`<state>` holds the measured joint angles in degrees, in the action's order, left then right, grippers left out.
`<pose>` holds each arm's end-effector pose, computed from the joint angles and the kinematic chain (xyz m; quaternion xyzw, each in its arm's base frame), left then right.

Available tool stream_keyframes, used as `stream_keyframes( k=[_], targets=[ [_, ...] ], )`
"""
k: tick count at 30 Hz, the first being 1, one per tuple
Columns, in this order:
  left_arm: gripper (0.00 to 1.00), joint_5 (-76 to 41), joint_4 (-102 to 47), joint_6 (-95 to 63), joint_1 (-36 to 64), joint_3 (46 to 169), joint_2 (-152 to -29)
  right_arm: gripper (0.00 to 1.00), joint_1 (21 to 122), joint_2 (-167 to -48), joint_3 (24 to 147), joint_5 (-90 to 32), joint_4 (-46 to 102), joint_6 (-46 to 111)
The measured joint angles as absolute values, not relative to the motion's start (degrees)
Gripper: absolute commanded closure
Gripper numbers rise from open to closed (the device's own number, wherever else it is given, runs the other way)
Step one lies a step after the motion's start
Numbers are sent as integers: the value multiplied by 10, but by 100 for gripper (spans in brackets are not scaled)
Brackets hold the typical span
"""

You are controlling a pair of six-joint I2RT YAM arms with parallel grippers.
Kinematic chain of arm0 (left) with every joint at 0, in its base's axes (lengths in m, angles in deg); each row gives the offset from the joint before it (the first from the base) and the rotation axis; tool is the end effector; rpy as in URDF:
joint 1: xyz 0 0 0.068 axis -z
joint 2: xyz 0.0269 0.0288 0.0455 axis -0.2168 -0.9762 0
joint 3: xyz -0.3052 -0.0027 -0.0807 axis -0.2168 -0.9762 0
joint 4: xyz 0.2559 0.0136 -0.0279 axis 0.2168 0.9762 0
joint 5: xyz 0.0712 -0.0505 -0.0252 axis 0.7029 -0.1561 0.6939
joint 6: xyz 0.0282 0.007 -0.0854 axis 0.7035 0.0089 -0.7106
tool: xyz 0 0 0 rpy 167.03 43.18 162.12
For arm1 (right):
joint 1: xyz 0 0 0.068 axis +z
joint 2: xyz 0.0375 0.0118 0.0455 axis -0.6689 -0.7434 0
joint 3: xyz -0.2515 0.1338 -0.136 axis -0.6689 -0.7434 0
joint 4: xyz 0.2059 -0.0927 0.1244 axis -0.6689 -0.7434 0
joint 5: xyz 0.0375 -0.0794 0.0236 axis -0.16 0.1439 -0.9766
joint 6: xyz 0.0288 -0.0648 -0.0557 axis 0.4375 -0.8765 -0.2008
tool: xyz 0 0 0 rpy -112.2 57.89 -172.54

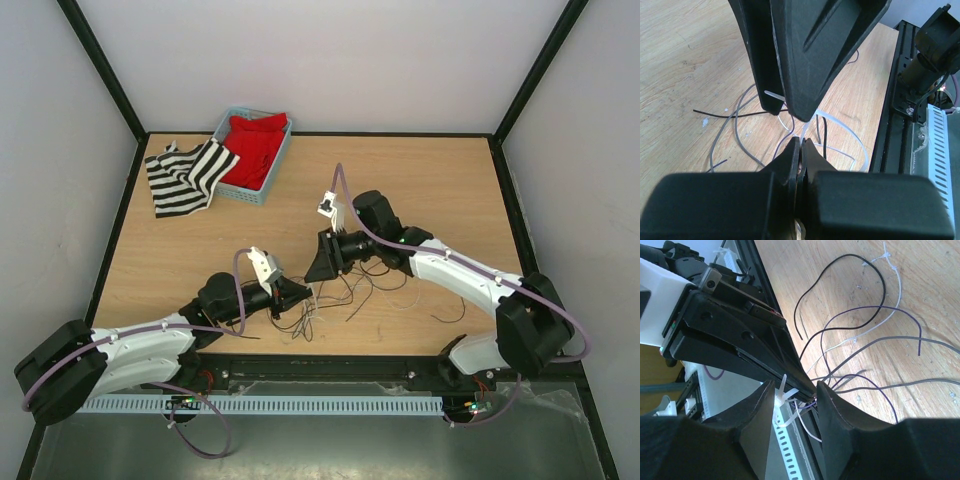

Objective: Zip-tie the wires
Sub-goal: Tie the cable at the center of the board.

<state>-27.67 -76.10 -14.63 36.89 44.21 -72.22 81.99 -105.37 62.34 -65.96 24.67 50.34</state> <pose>0.1157 -0.1742 0.2367 0.3358 0.6086 -0.4517 0.5593 0.2061 0.2473 0.2932 -0.2941 0.7712 0.5250 0.2079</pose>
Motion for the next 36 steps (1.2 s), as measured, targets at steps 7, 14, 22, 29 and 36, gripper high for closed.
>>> stream_keyframes(
  k=[7,14,22,29,36],
  targets=[
    [100,-277,-755,-146,369,442,-727,72,832,-1067,623,-664,248,512],
    [100,-277,-753,-147,369,442,-732,98,835,-1069,623,-680,248,518],
    [75,-273,-754,-147,366,442,-732,100,836,-1069,623,-685,248,522],
    [32,-242,-712,-156,351,442,-683,100,836,-1068,628,-629,248,526],
    [38,-160,-585,-154,349,452,-569,100,837,-1066,619,-474,263,568]
  ],
)
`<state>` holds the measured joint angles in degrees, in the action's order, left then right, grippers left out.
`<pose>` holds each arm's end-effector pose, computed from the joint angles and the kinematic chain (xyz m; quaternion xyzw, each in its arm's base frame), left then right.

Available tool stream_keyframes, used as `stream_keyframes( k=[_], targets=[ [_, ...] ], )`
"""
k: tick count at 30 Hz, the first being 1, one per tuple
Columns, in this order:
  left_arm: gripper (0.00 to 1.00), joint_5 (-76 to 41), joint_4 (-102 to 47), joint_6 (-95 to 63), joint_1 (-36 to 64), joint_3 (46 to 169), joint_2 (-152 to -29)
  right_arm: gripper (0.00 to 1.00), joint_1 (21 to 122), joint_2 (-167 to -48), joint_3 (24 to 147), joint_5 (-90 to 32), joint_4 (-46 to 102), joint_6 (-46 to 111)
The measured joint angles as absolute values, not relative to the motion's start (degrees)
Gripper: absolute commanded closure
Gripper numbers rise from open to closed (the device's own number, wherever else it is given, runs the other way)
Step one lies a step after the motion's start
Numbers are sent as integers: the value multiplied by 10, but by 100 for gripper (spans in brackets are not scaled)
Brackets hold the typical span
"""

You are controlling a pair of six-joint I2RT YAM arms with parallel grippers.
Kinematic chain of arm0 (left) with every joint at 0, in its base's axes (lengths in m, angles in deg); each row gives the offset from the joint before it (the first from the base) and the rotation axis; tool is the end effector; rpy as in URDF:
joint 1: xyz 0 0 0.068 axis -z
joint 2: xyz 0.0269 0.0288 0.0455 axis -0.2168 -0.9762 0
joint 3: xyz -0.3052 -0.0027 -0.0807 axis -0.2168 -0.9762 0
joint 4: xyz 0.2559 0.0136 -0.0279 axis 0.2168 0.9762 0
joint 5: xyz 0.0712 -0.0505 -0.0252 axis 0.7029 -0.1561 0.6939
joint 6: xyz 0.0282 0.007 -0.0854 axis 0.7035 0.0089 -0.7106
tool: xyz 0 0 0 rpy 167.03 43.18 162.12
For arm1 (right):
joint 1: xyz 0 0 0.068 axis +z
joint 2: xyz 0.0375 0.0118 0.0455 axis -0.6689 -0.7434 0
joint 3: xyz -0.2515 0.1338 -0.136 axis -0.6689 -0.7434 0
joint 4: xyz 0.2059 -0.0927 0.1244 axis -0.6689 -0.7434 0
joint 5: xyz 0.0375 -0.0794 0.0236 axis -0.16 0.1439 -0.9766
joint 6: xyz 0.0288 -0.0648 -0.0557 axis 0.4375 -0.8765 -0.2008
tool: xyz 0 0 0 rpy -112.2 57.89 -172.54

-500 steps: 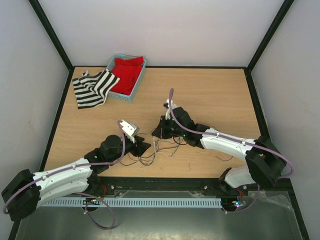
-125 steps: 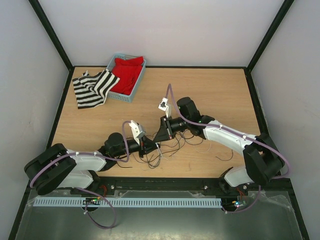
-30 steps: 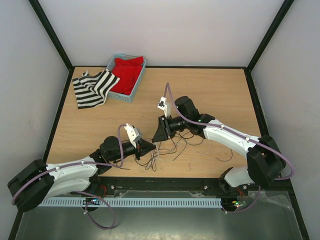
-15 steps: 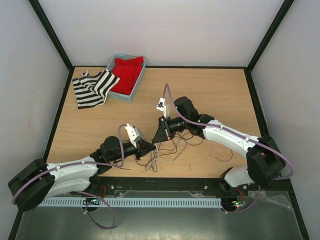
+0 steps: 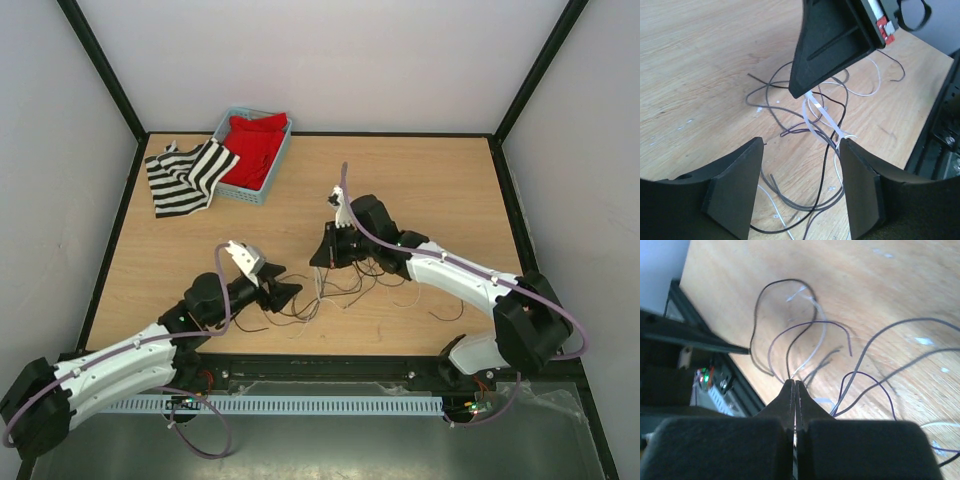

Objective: Zip-tie the wires
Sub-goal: Tie the cable at the center of the board.

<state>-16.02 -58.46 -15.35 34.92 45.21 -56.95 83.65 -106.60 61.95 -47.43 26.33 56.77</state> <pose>0.1149 -0.1392 0.2429 0.2569 0.6544 -0.3847 0.5981 0.2262 0.2493 0.2799 -0.1901 0.8324 0.4454 0.2696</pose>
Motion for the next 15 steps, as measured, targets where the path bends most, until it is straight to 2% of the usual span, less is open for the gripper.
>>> stream_keyframes(
  k=[5,10,15],
  targets=[
    [52,-88,-528,-160,373,474,-544,100,845,-1059,579,-348,303,644],
    [56,-16,-505,-159,426,512,-584,100,872,-1053,545,-249,335,713],
    [57,25,-505,-160,445,554,-663,100,885,-1036,515,-201,358,760]
  ],
)
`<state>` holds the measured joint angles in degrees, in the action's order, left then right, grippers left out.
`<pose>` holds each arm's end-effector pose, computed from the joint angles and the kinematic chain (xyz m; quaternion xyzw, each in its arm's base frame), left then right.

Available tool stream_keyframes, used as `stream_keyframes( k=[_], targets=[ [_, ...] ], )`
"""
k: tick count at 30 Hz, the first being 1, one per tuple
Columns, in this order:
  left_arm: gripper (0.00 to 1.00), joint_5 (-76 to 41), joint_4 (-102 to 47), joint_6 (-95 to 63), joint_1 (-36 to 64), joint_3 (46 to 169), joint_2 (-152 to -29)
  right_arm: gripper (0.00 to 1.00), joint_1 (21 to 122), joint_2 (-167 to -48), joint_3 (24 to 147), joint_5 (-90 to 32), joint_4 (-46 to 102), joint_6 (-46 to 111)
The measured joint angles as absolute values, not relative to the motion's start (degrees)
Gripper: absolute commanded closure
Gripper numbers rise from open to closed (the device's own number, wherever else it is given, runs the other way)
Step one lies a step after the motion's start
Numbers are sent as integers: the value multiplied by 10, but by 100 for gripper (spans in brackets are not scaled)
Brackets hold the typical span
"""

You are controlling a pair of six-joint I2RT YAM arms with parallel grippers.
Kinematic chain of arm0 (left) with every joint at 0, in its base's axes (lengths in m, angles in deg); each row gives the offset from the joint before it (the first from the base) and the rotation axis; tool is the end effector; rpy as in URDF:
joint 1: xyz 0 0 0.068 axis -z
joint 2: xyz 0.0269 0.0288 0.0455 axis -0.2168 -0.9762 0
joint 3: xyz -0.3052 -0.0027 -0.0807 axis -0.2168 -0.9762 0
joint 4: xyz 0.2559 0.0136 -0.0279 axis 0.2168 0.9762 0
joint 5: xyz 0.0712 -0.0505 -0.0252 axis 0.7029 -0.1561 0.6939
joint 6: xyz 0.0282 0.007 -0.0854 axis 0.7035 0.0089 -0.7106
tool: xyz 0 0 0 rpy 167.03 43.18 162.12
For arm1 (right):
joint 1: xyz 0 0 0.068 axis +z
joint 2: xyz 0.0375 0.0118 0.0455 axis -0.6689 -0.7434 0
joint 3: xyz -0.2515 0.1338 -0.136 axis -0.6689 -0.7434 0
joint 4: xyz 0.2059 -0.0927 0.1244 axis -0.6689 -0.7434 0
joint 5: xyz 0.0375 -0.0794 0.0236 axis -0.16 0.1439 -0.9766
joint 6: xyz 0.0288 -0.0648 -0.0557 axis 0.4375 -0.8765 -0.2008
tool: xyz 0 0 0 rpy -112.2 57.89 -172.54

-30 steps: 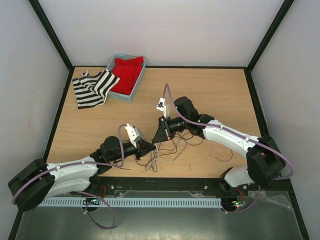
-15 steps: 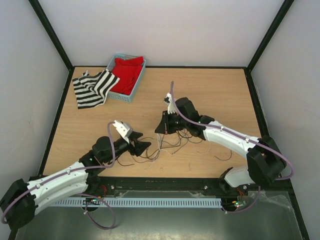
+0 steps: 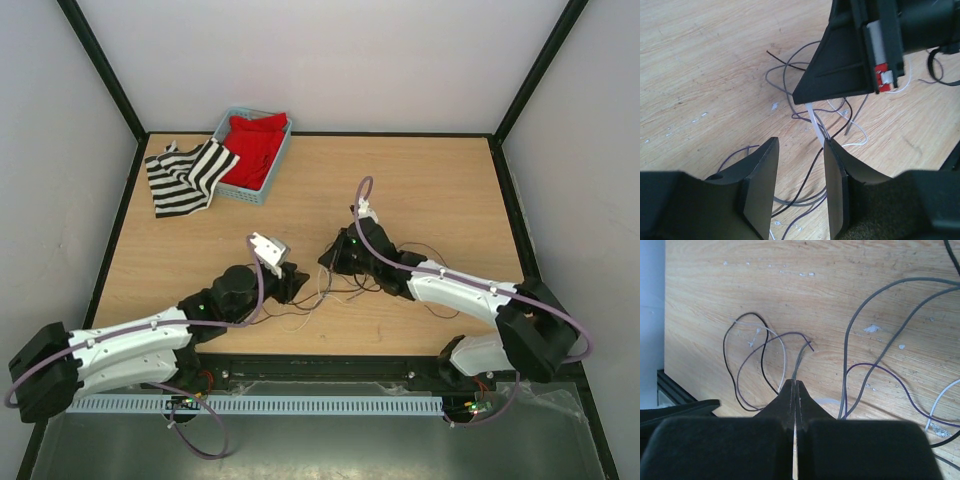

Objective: Zip-tie the wires
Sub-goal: Tie the cable at the center of the board.

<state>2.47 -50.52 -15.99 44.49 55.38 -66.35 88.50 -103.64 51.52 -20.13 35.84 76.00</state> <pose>0.1312 -0.1720 0.2617 0.2209 0.7118 -0.3125 0.5890 0.2203 0.2305 0.2466 0.0329 0.8597 0.3769 0.3432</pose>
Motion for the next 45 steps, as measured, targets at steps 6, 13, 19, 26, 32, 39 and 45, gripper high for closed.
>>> stream_keyframes(
  k=[6,13,19,26,32,39,45],
  targets=[
    [57,37,-512,-165,447,572,-736,100,885,-1019,512,-184,372,785],
    [57,38,-561,-197,450,581,-785,100,885,-1007,499,-185,388,804],
    [59,42,-605,-213,454,581,-811,100,885,-1002,486,-189,395,821],
    [65,42,-637,-220,455,585,-852,100,885,-1001,484,-198,408,834],
    [68,43,-657,-222,455,586,-863,100,885,-1000,479,-202,412,841],
    [71,48,-675,-220,455,589,-869,100,885,-999,478,-208,419,847],
    [77,57,-688,-216,455,590,-879,100,885,-994,474,-217,424,854]
  ],
)
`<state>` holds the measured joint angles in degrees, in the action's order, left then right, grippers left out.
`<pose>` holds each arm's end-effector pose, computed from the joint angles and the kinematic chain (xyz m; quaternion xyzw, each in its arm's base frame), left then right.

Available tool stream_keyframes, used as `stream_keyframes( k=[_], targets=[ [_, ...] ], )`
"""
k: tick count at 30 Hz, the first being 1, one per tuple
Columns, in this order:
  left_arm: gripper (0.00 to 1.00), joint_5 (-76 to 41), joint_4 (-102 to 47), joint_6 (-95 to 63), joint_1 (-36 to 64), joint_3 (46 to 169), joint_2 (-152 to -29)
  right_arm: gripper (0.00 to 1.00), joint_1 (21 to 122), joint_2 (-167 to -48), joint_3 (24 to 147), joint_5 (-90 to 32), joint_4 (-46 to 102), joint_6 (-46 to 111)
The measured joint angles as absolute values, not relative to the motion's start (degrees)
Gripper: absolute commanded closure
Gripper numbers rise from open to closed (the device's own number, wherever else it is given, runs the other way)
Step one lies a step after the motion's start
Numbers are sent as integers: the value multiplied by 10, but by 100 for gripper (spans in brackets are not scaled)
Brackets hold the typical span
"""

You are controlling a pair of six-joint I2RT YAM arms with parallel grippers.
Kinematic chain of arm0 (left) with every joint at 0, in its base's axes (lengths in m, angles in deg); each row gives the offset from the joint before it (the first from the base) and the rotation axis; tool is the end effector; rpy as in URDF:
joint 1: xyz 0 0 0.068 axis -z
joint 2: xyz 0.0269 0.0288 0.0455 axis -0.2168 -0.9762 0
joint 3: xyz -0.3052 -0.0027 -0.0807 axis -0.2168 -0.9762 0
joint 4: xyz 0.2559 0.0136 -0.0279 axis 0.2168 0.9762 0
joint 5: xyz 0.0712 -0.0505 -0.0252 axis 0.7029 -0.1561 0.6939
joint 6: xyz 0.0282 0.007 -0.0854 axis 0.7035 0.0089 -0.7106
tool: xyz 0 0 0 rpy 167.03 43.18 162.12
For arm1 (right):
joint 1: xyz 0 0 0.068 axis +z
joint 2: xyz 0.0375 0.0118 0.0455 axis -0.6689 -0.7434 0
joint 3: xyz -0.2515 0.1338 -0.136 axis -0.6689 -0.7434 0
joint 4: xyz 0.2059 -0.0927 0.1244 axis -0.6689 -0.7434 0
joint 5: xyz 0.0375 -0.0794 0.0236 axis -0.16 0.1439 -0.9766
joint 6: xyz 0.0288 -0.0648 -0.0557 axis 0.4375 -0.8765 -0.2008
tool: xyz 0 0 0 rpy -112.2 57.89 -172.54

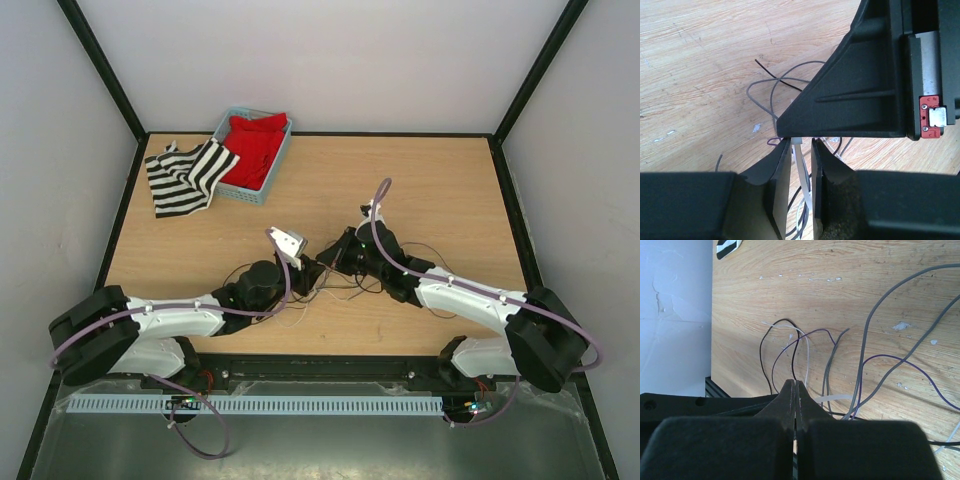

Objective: Zip-tie the wires
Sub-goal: Tie the cable at the center of the board.

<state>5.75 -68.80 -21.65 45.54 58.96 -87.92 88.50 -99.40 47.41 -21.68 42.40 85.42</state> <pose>0.1669 -0.2282 0.2473 0.1727 0.7228 -0.3296 0.5823 0.2090 0.2217 0.2577 0.0926 0.8239 0.4502 0.3315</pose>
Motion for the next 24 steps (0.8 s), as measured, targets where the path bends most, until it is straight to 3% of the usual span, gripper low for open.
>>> stream_keyframes(
  k=[14,24],
  targets=[
    [100,73,-710,-200,457,589,-886,100,882,-993,468,-215,442,868],
    [100,73,-732,-204,456,578,-887,100,883,-993,466,-198,449,876]
  ],
)
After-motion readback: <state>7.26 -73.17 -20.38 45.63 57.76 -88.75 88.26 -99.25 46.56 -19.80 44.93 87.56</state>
